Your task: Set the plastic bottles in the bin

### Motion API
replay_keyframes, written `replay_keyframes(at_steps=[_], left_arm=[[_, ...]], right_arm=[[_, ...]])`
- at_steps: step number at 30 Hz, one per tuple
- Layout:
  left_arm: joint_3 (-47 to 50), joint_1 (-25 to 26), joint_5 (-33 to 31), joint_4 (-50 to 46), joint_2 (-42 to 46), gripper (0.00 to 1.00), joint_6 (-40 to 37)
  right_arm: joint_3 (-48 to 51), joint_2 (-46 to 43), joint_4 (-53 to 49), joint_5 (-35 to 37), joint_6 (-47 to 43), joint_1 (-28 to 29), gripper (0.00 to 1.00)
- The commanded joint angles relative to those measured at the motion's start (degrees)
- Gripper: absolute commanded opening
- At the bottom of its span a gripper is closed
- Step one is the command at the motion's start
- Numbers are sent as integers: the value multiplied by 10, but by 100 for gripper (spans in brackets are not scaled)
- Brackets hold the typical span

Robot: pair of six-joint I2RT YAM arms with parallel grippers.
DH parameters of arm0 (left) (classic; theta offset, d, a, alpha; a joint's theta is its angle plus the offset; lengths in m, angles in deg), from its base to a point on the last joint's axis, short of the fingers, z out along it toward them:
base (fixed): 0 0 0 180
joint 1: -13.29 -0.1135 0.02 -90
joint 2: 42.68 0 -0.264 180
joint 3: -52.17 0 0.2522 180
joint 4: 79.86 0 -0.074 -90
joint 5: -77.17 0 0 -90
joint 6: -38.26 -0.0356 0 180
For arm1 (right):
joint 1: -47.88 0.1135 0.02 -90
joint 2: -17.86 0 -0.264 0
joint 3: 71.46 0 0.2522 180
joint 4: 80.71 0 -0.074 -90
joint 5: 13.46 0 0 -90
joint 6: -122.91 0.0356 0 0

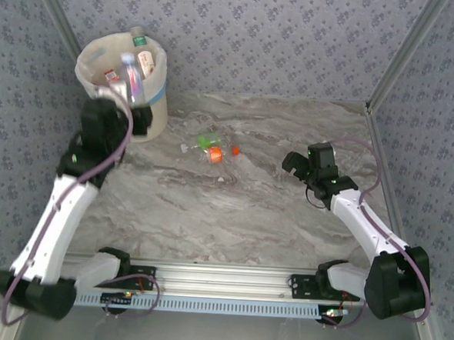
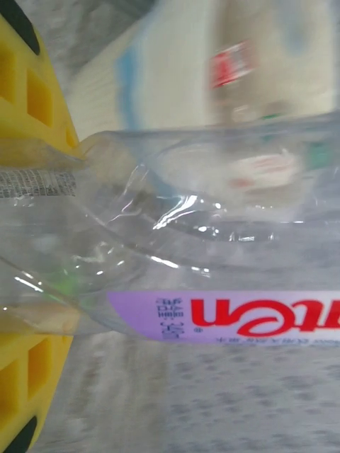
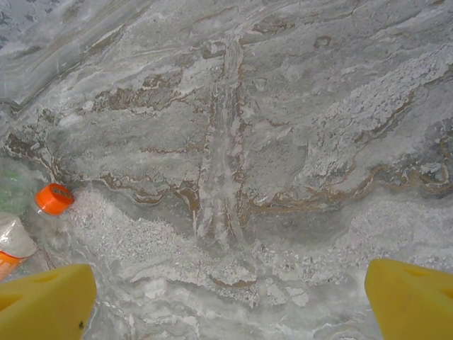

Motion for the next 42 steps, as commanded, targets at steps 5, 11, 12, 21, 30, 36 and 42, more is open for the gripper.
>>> replay_keyframes(at_steps=[5, 11, 12, 21, 30, 36, 42], left_arm=[[-229, -136, 61, -3, -221, 45, -34], [-370, -185, 99, 26, -371, 46, -137], [-393, -189, 111, 22, -391, 46, -160], [-784, -204, 115, -201, -646, 50, -357], [-719, -217, 60, -77, -673, 77, -399], [-732, -222, 59, -72, -658, 99, -367], [-773, -223, 101, -133, -626, 100, -243]], right_arm=[[-16, -5, -8, 10, -8, 13, 100], [-12, -22, -25, 23, -10, 15, 100], [-11, -24, -28, 25, -12, 15, 100], [11, -45, -40, 61, -4, 16, 100], [11, -43, -50, 76, -7, 15, 100], [0, -28, -49, 67, -2, 17, 100], [-7, -29, -53, 69, -4, 23, 100]])
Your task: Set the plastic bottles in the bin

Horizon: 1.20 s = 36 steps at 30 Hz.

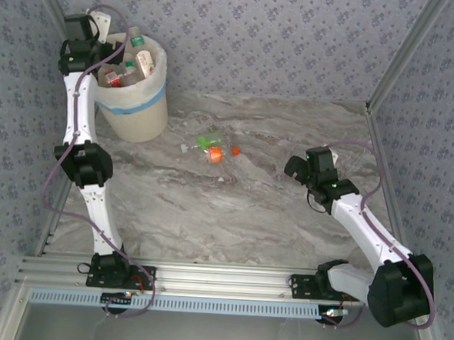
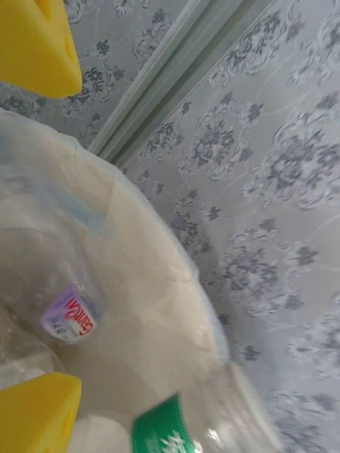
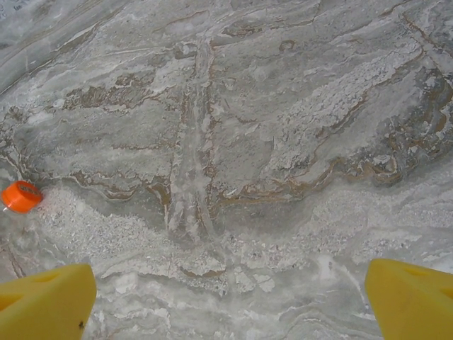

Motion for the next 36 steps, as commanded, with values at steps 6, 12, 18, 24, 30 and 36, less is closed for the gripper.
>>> replay_keyframes(at_steps=[6, 12, 18, 24, 30, 36], left_arm=[[-5, 23, 68, -103, 100, 100, 232], [32, 115, 55, -161, 139, 99, 261], [264, 203, 61, -45, 237, 100, 313], [482, 272, 7, 50, 306, 100, 386], [554, 307, 14, 33, 291, 99, 403], [547, 312, 64, 28, 219, 99, 277]], right_arm=[[-12, -5, -9, 12, -9, 5, 100], [-14, -2, -1, 3, -10, 4, 100], [-9, -4, 0, 1, -10, 4, 100], [-4, -5, -1, 1, -30, 2, 100], [-3, -4, 4, 0, -31, 1, 100], [-3, -1, 6, -6, -27, 1, 100]])
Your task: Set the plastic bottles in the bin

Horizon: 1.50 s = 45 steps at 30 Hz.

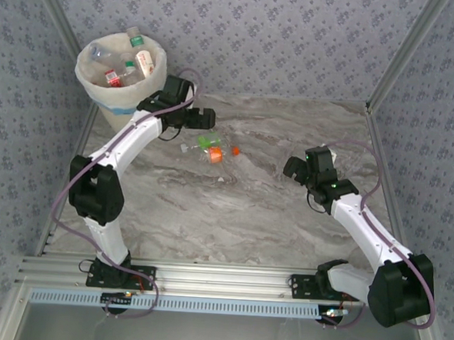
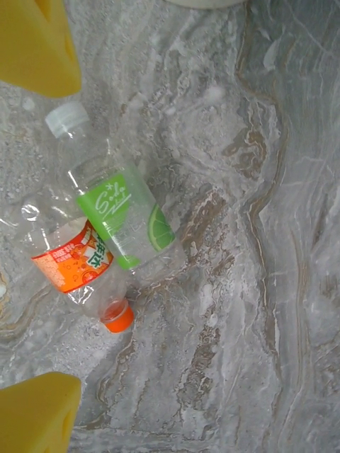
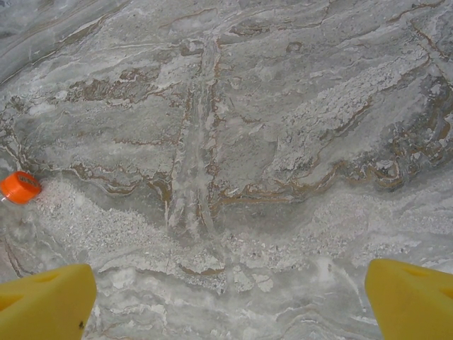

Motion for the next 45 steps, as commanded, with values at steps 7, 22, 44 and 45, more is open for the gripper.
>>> replay_keyframes(at_steps=[7, 22, 44, 45], left_arm=[[-152, 0, -3, -93, -191, 96, -236], [-270, 2, 23, -146, -335, 82, -281], [-149, 0, -17, -59, -148, 34, -190], [-128, 1, -12, -49, -119, 30, -184]], right_arm=[[-5, -14, -9, 2, -7, 1, 100], [-3, -25, -19, 10, -7, -1, 100], [-8, -28, -10, 3, -14, -1, 100], [-8, -29, -6, 1, -13, -1, 100]])
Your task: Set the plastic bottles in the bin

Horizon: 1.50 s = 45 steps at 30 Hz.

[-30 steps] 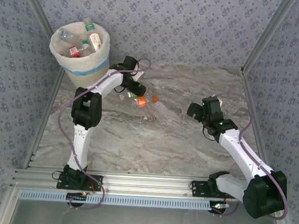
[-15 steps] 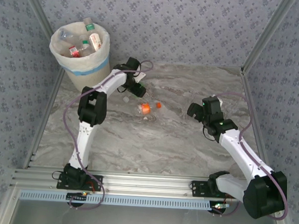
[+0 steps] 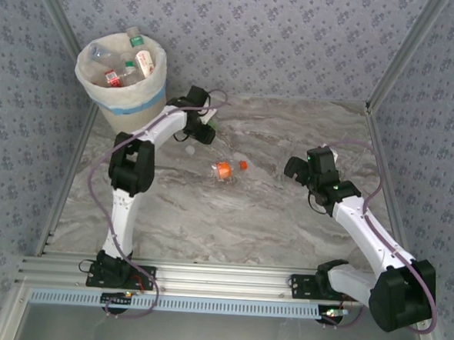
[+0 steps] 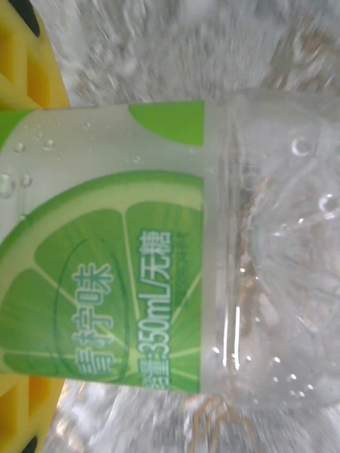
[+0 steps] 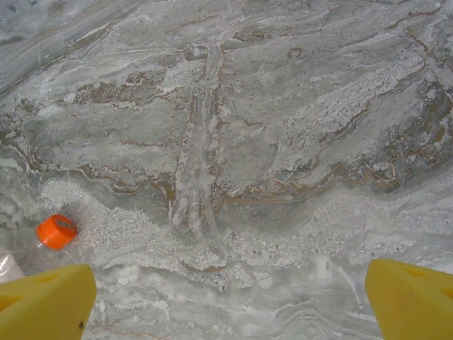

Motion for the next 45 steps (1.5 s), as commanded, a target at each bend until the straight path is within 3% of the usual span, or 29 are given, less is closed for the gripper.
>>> replay_keyframes(at_steps=[1, 2, 3, 8, 15, 21, 28, 31, 33, 35, 37, 39, 42, 45], left_arm=[[42, 1, 5, 55, 131, 24, 28], [65, 0, 10, 68, 162, 8, 37], [85, 0, 13, 83, 195, 0, 47], [132, -1, 15, 118, 324, 0, 77], [113, -49, -85, 137, 414, 0, 118], [42, -163, -132, 127, 384, 0, 183], [-122, -249, -119, 85, 241, 2, 214], [-254, -270, -117, 37, 143, 17, 220], [-400, -279, -97, -57, 54, 30, 244], [-582, -280, -83, -165, -45, 50, 267], [-715, -280, -95, -241, -112, 79, 303], [-653, -281, -90, -231, -84, 91, 327], [-528, -279, -59, -175, -11, 99, 335], [-447, -270, -58, -133, 50, 99, 323]], right_arm=[[-8, -11, 5, 1, -9, -1, 100], [-7, -12, 10, -1, -8, 0, 100], [-6, -13, 15, -3, -7, 0, 100], [16, -34, 101, -64, -22, 8, 100], [49, -72, 223, -112, -92, 60, 100], [30, -67, 236, -110, -152, 122, 100], [5, -44, 222, -88, -172, 160, 100], [3, -42, 216, -84, -176, 171, 100], [3, -42, 212, -78, -179, 175, 100], [2, -43, 205, -71, -183, 179, 100], [1, -45, 199, -61, -185, 181, 100], [0, -46, 194, -57, -188, 182, 100], [-1, -50, 184, -54, -195, 182, 100], [-2, -49, 176, -44, -203, 183, 100]])
